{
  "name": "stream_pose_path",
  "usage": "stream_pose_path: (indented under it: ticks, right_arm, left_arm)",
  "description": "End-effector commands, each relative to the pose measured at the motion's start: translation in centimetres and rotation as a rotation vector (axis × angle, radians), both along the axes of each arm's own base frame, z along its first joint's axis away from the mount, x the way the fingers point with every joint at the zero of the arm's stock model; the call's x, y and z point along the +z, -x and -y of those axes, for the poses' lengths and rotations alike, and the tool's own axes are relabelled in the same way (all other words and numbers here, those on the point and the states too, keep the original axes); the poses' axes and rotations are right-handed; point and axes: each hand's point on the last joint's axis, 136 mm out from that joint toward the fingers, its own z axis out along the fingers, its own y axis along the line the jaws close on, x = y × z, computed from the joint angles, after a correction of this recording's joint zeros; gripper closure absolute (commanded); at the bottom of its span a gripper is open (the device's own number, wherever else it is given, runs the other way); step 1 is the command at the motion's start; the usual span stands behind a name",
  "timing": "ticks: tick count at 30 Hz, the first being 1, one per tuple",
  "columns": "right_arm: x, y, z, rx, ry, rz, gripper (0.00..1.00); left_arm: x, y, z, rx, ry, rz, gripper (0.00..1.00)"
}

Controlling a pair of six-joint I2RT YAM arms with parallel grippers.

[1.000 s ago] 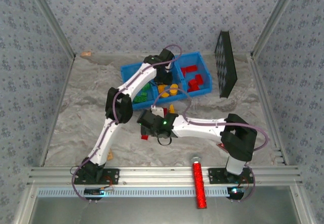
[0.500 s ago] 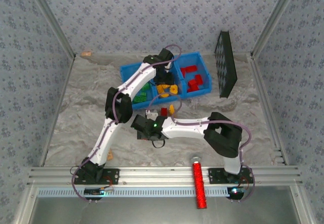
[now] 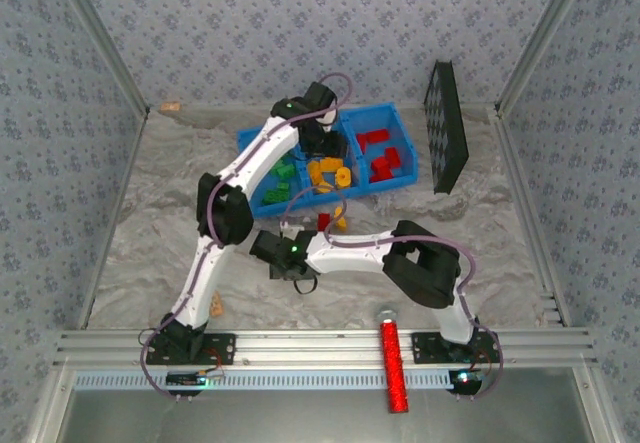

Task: Sort the legos into containers by color
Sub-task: Pick up the lego from the bottom-center of the table, then place the lego in the container.

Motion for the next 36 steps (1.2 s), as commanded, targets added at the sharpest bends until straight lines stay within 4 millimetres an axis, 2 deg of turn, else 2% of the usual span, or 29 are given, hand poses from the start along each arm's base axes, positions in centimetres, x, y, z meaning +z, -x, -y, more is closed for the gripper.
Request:
stream_pose_path:
  ticks: [1, 7, 12, 17, 18, 22, 25, 27, 30, 33, 36]
  right_arm:
    - [-0.8, 0.0, 0.3, 0.006, 0.044, -0.014, 0.48]
    - [-0.8, 0.1, 0.7, 0.039, 0.069, -0.014, 0.69]
    - [0.6, 0.7, 0.8, 0.138, 0.021, 0.009, 0.77]
    - [3.2, 1.7, 4.0, 0.178, 0.030, 0.044, 0.80]
    - [2.8, 2.2, 5.7, 0.180, 0.061, 0.037, 0.79]
    - [5.0, 3.2, 11.1, 0.150, 0.112, 0.059, 0.80]
    - [6.7, 3.0, 15.5, 0.102, 0.134, 0.084, 0.80]
    - [7.9, 2.2, 18.4, 0.058, 0.136, 0.119, 0.80]
    - [10.2, -0.1, 23.0, -0.045, 0.100, 0.188, 0.80]
    - [12.6, -2.4, 26.6, -0.111, 0.069, 0.268, 0.80]
    - [14.5, -4.5, 29.3, -0.140, 0.062, 0.317, 0.80]
  left_arm:
    - [5.2, 1.3, 0.5, -0.056, 0.096, 0.051, 0.47]
    - [9.1, 2.2, -0.1, -0.064, 0.129, 0.105, 0.47]
    - [10.3, 3.0, -1.1, -0.065, 0.112, 0.127, 0.46]
    - [11.1, 3.3, -1.9, -0.056, 0.101, 0.140, 0.46]
    - [11.1, 3.3, -2.0, -0.052, 0.100, 0.141, 0.46]
    - [11.4, 3.4, -2.4, -0.022, 0.096, 0.135, 0.46]
    - [11.3, 3.6, -2.5, -0.007, 0.098, 0.124, 0.46]
    - [11.1, 3.8, -2.7, 0.002, 0.091, 0.111, 0.46]
    - [10.7, 4.7, -2.8, 0.001, 0.083, 0.096, 0.46]
    - [10.1, 6.2, -2.9, -0.004, 0.067, 0.087, 0.46]
    - [9.2, 7.9, -3.1, -0.001, 0.042, 0.065, 0.46]
